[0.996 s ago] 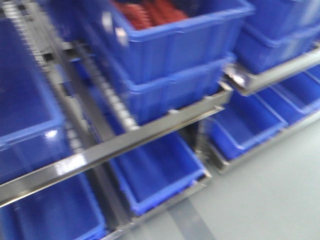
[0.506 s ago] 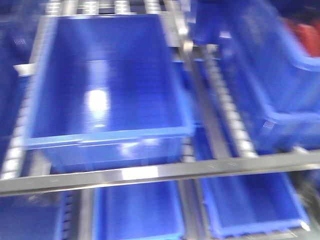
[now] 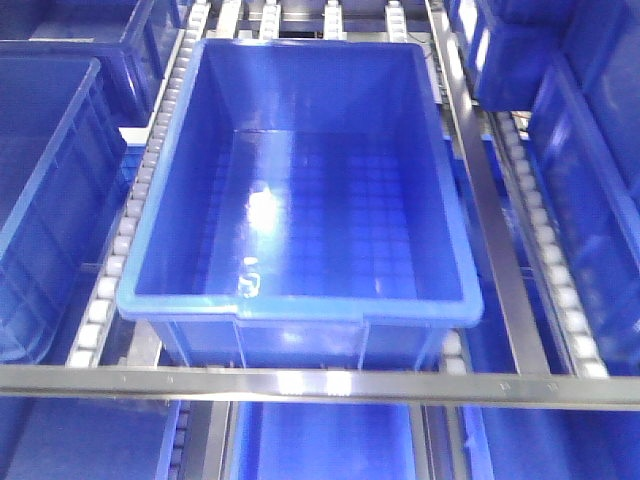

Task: Pour parts from conveyor to right shelf
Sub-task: 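Turn toward the shelf and stop facing an empty blue bin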

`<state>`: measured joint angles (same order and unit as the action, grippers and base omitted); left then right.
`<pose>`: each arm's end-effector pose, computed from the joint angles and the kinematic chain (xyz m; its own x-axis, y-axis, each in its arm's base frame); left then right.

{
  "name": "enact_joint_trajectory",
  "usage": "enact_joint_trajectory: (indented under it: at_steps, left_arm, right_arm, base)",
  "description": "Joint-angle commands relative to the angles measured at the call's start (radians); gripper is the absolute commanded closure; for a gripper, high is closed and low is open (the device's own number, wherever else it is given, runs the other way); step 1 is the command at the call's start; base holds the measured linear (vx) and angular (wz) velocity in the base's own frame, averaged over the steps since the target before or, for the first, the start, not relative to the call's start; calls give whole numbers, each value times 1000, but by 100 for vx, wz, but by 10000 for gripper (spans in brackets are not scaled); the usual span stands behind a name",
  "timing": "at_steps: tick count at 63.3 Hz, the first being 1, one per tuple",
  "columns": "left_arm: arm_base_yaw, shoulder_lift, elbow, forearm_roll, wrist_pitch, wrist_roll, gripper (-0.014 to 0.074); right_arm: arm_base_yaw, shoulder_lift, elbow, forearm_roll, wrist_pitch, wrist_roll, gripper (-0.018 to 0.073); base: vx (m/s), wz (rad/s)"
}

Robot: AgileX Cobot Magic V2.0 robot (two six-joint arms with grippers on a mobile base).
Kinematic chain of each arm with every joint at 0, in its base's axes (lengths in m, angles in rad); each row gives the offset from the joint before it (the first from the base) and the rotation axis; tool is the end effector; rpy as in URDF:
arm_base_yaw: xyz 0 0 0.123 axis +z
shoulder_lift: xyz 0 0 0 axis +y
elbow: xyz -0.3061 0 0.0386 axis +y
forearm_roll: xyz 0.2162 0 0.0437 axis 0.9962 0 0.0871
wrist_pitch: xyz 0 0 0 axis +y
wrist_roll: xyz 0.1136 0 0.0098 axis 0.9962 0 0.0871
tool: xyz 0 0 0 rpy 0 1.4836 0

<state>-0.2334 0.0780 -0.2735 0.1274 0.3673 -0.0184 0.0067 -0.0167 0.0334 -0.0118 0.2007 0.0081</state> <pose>0.0157 0.0016 0.2608 -0.0604 0.1175 -0.9912 0.1939 0.9755 0.1038 0.0232 -0.0001 0.1816 -0.1298 -0.0043 -0.9915 -0.0048 1.0000 -0.0037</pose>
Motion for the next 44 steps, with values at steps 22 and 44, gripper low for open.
enact_joint_trajectory:
  at_steps: [22, 44]
  left_arm:
    - [-2, 13, -25, 0, -87, -9, 603]
    - [-2, 13, -25, 0, -87, -9, 603]
  right_arm:
    - [-1, -11, 15, -3, -77, -8, 568]
    - [-1, -11, 15, -3, -75, -8, 568]
  base:
    - [24, -3]
    - [25, -8]
